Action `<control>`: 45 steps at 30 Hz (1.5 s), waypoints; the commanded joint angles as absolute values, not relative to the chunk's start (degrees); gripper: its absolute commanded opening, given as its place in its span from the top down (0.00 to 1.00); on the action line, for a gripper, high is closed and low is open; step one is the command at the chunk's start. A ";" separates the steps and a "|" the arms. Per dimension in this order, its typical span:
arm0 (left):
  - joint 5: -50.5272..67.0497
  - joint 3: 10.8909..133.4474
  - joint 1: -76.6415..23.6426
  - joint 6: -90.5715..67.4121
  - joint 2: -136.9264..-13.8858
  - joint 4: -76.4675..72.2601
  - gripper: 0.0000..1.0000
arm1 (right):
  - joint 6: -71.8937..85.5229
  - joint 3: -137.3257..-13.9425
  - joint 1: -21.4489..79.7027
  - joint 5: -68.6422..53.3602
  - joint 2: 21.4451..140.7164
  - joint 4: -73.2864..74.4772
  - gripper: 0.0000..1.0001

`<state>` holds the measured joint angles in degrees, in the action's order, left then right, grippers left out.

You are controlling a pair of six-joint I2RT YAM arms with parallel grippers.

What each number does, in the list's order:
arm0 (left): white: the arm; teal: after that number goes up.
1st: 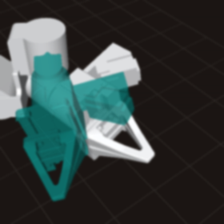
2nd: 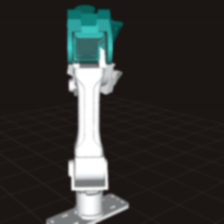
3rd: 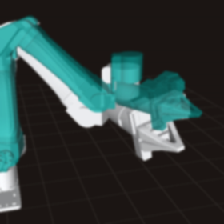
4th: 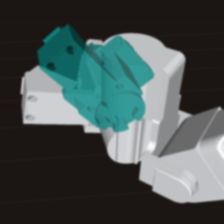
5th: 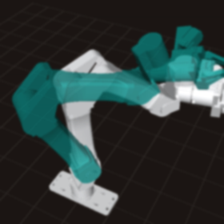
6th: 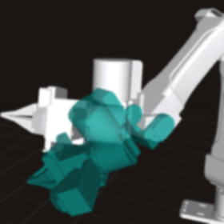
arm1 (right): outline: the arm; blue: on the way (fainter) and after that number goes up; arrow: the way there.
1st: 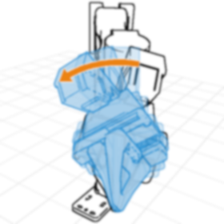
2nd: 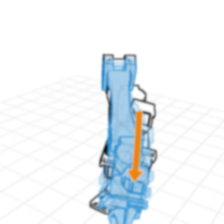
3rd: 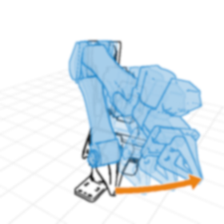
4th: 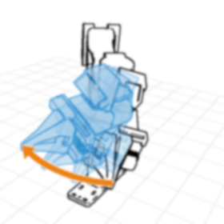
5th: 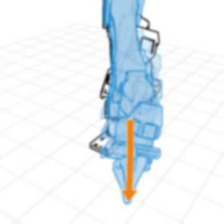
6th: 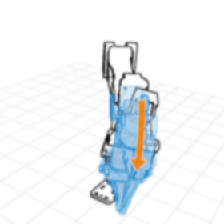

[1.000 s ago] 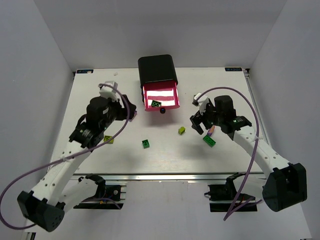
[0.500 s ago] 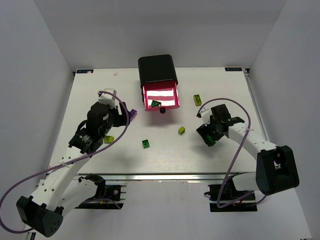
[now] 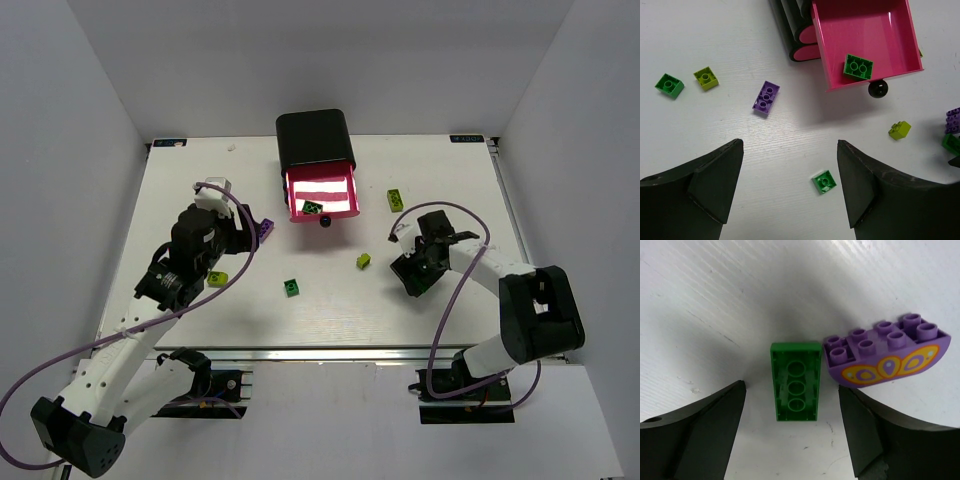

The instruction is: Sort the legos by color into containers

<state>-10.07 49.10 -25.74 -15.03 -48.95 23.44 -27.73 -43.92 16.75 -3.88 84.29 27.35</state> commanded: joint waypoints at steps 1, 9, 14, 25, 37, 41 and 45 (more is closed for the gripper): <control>-9.58 48.60 -26.10 -14.50 -48.25 23.03 0.15 | -29.79 -44.30 15.82 -4.92 87.00 24.70 0.21; -9.75 48.43 -26.10 -14.50 -48.25 22.94 0.15 | -32.25 -44.83 15.12 -10.28 88.33 28.12 0.73; -9.93 48.25 -26.10 -14.59 -48.69 22.85 0.15 | -37.42 -46.83 15.64 -18.17 83.95 36.62 0.96; -13.97 47.73 -25.58 -14.59 -51.59 23.29 0.15 | -40.52 -74.31 21.35 -33.58 81.11 46.32 1.00; -11.03 46.67 -25.58 -12.93 -56.95 22.42 0.12 | -32.43 -103.70 29.71 -19.87 106.67 33.23 0.84; -0.11 45.70 -26.10 -14.15 -57.83 19.52 0.10 | -31.03 -113.25 30.58 -16.89 114.33 33.83 0.67; 9.30 44.39 -26.63 -19.15 -60.20 19.25 0.12 | -30.41 -118.90 30.85 -15.47 119.26 36.12 0.44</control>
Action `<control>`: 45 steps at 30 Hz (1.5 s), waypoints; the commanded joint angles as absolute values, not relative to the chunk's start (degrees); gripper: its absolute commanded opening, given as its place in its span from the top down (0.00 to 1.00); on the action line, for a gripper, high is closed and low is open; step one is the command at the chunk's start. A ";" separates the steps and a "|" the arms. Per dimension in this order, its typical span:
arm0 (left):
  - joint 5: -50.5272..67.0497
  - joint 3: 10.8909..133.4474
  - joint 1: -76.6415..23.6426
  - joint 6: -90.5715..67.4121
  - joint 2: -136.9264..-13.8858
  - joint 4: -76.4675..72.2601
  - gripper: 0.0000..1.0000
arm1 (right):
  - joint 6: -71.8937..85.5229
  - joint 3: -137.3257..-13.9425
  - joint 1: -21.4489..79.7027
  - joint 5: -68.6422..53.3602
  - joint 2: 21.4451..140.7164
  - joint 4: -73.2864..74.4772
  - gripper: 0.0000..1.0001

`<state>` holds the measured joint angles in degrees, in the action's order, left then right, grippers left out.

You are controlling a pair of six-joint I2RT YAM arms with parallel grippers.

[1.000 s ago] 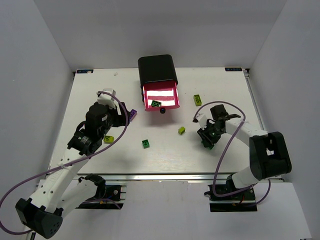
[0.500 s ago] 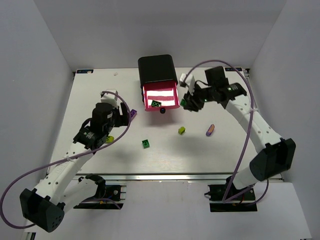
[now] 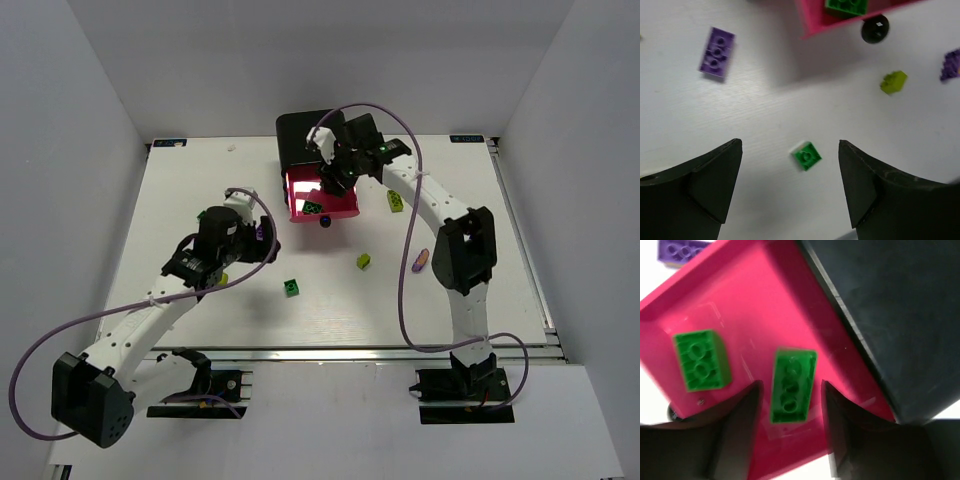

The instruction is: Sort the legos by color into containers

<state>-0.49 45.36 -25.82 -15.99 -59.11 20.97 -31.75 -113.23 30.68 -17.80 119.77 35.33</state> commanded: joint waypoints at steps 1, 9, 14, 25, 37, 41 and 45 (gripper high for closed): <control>11.23 44.04 -26.63 -21.60 -60.81 19.42 0.13 | -30.24 -118.92 31.02 -15.56 119.01 36.04 0.33; 9.59 40.52 -32.69 -29.43 -66.62 22.06 0.17 | -21.56 -111.66 30.15 -20.21 108.57 34.03 0.32; -1.81 38.15 -37.78 -35.15 -66.79 21.71 0.17 | -11.88 -88.11 28.83 -24.77 86.28 21.38 0.40; -20.10 41.13 -46.85 -45.43 -78.74 20.04 0.12 | -3.69 -63.20 25.84 -31.82 68.21 14.42 0.32; -29.00 45.35 -50.10 -50.89 -88.06 20.57 0.18 | -3.34 -58.27 23.90 -36.29 64.34 12.48 0.32; -29.88 45.35 -50.71 -51.85 -89.03 19.69 0.35 | -3.78 -57.22 23.38 -35.78 63.02 11.78 0.34; -29.97 44.65 -51.24 -51.94 -88.59 18.11 0.53 | -4.57 -56.43 23.03 -35.16 62.49 11.34 0.36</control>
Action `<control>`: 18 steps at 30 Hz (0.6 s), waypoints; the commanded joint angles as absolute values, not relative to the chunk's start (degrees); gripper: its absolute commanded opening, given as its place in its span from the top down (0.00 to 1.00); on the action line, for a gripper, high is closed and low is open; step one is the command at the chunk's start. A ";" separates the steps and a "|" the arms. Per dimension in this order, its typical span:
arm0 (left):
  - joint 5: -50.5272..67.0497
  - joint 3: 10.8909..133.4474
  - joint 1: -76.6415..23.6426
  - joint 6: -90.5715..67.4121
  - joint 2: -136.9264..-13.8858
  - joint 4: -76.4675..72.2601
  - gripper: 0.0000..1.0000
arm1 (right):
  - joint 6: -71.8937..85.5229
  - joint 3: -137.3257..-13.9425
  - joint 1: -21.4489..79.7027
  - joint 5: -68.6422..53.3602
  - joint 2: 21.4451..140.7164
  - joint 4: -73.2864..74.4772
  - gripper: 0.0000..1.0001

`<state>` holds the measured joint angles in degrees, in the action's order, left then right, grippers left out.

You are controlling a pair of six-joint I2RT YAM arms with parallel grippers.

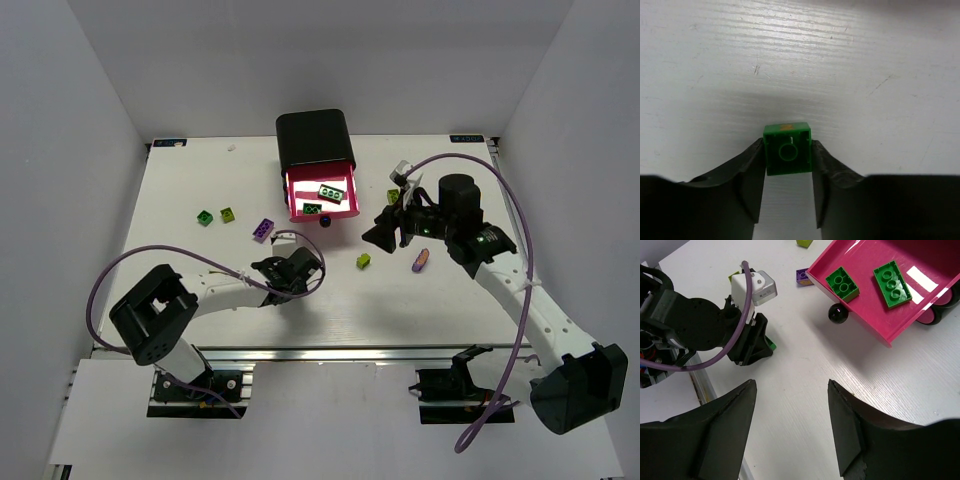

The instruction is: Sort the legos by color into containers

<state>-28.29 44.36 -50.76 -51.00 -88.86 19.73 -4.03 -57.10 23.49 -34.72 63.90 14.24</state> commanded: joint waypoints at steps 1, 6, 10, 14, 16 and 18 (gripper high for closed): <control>-29.97 44.65 -51.24 -51.86 -88.51 18.19 0.58 | -4.48 -56.34 23.11 -35.42 62.49 11.34 0.36; -27.26 44.21 -52.38 -49.85 -83.34 18.90 0.98 | -4.83 -56.08 22.77 -35.60 62.23 11.25 0.38; -18.13 44.82 -54.32 -42.90 -73.41 17.49 1.00 | -5.62 -55.90 22.76 -34.98 61.53 11.16 0.40; -19.15 51.49 -54.32 -37.63 -67.86 21.09 1.00 | -5.98 -55.81 22.94 -34.89 61.52 11.16 0.42; -21.01 56.49 -53.79 -36.04 -68.11 21.97 1.00 | -6.24 -55.72 22.76 -34.98 61.52 11.25 0.43; -23.89 60.01 -53.17 -33.67 -70.82 22.32 1.00 | -6.24 -55.81 22.85 -34.80 61.52 11.25 0.43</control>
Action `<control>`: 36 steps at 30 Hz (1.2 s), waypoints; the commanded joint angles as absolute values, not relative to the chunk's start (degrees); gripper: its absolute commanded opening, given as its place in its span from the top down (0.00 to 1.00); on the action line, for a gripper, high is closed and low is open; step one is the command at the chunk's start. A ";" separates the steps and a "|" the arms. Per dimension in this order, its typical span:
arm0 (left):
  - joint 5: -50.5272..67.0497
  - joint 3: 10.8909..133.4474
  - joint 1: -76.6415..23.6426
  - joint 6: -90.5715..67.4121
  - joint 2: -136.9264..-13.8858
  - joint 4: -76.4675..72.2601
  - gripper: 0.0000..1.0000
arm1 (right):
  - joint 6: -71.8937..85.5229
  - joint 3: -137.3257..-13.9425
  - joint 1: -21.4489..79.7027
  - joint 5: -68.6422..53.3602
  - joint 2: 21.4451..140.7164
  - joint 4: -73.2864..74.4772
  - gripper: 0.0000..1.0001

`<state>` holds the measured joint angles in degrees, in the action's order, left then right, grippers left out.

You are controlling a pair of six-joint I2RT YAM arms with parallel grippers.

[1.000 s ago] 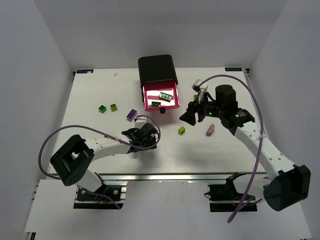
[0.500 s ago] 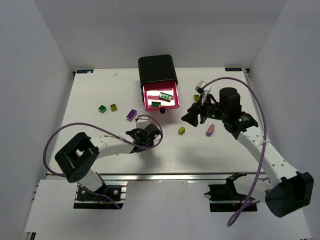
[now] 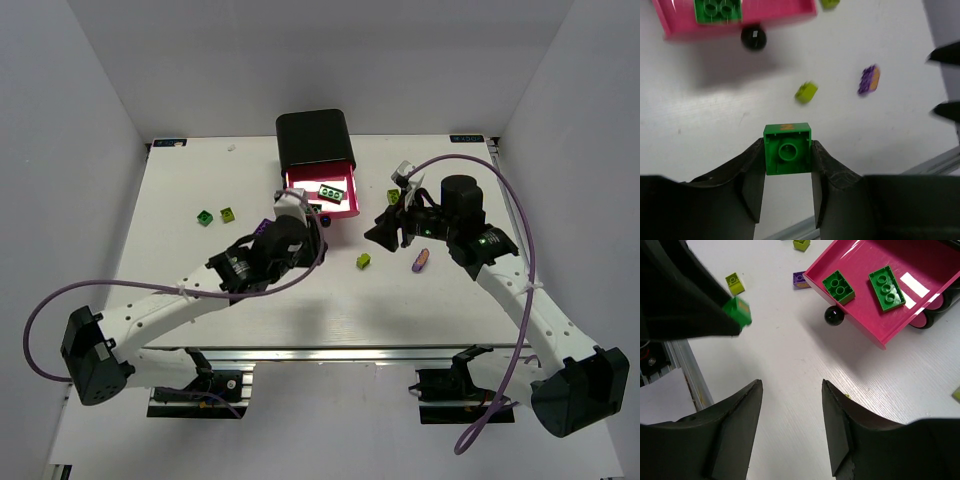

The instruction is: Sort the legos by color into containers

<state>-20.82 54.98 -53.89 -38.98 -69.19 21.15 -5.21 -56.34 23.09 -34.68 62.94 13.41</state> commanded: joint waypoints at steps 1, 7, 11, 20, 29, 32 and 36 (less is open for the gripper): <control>-25.73 64.03 -53.17 -32.79 -72.14 22.67 1.00 | -6.24 -55.72 22.85 -34.63 61.52 11.25 0.44; -32.43 79.78 -49.84 -27.60 -86.27 24.34 1.00 | -6.24 -55.37 22.76 -34.80 61.87 11.16 0.44; -33.31 88.05 -46.76 -25.49 -93.77 25.66 1.00 | -6.33 -55.46 22.50 -34.89 61.88 11.25 0.44; -34.81 95.89 -40.35 -25.49 -103.44 27.86 0.90 | -6.50 -55.46 22.41 -34.72 61.70 11.16 0.40; -31.91 103.00 -36.21 -26.01 -111.18 31.73 0.25 | -6.68 -55.46 21.97 -34.89 61.87 11.25 0.36; -30.24 103.89 -35.60 -26.45 -110.40 32.17 0.19 | -6.77 -55.46 21.80 -34.98 62.14 11.25 0.36; -26.99 100.12 -35.60 -26.72 -103.99 30.16 0.31 | -7.12 -55.55 21.53 -35.33 62.75 11.51 0.35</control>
<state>-29.89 100.75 -35.44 -26.35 -111.83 31.16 -6.42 -55.33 21.98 -34.70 62.94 13.13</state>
